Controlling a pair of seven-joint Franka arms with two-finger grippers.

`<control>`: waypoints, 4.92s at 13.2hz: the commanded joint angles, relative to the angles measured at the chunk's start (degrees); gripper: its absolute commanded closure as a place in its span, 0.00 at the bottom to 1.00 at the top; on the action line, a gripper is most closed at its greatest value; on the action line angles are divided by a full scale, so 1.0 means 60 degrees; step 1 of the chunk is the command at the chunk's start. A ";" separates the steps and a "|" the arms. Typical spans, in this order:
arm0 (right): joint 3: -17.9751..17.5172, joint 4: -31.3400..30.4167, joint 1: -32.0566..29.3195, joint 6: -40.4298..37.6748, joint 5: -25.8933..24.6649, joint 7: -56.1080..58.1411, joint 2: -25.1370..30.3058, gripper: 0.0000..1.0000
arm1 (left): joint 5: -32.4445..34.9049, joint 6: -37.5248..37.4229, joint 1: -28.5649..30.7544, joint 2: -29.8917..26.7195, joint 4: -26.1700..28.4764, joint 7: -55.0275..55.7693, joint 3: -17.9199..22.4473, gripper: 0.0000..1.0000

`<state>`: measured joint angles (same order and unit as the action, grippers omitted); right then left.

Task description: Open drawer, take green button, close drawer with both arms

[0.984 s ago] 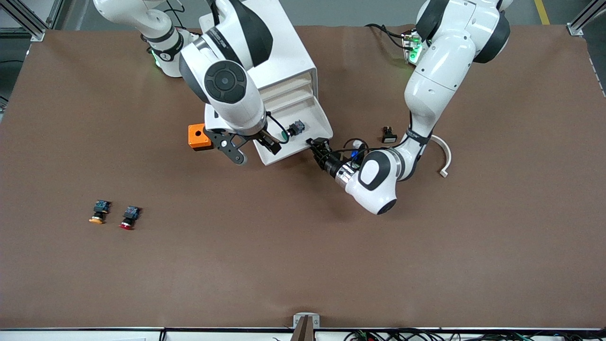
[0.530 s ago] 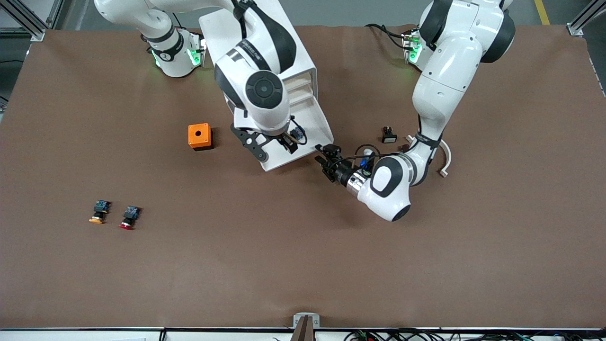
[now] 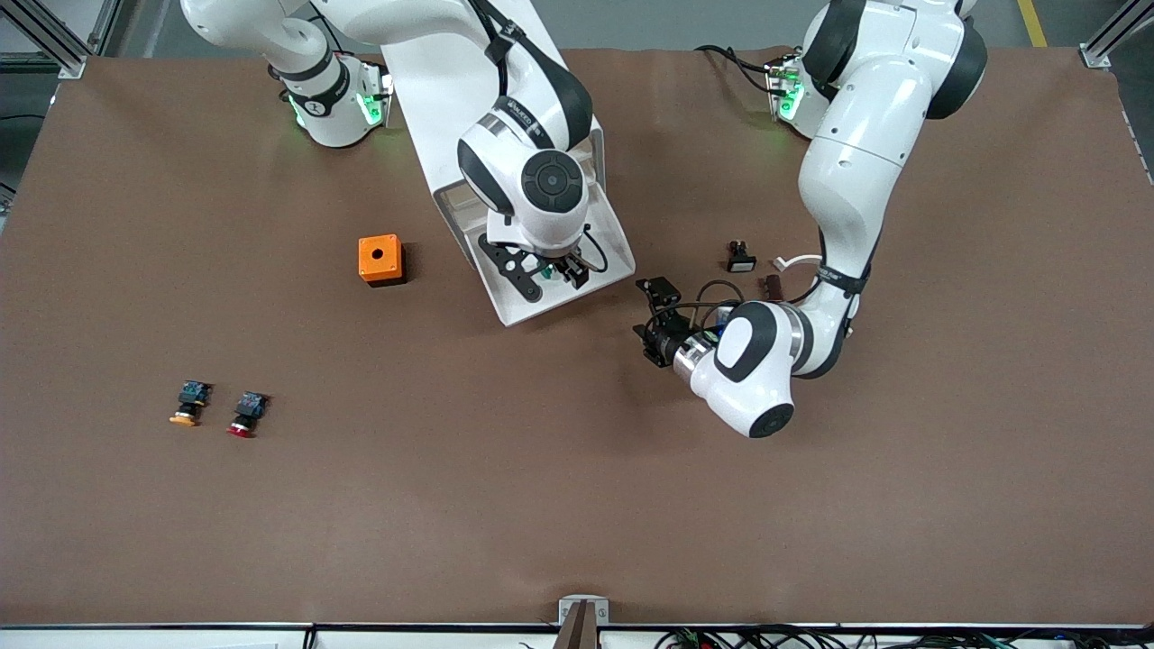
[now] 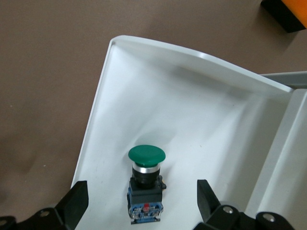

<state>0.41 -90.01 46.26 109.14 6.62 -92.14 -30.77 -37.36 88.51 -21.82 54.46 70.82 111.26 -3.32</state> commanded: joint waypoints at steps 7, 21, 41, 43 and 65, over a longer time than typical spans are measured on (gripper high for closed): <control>0.0050 -0.0087 0.0404 0.0473 0.0010 -0.1006 -0.0541 0.00 | 0.4774 0.0452 -0.0053 -0.1544 -0.0334 -0.4698 0.0727 0.00; 0.0050 0.0132 0.0595 0.0620 -0.0063 -0.0845 -0.0761 0.82 | 0.6021 0.2280 0.0078 -0.3759 0.1202 -1.1450 0.0131 0.00; 0.0108 0.0796 -0.6420 -0.1996 -0.1206 1.2277 0.0838 0.80 | 0.5143 0.6591 -0.2309 -0.1590 0.1951 -0.9622 -0.0809 0.00; 0.0108 0.0398 -0.6670 -0.0749 -0.1206 1.2368 0.0385 0.78 | 0.5128 0.6139 -0.2586 -0.1561 0.1951 -0.9419 -0.0809 0.00; 0.0284 -0.0072 -0.7007 0.2509 -0.1674 1.2045 -0.1976 0.78 | 0.6104 0.4437 -0.2153 -0.2424 0.1483 -0.7278 -0.1233 0.00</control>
<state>2.59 -89.74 4.57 123.80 -1.85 -18.67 -43.06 -4.86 116.09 -38.84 42.06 80.30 68.21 -10.71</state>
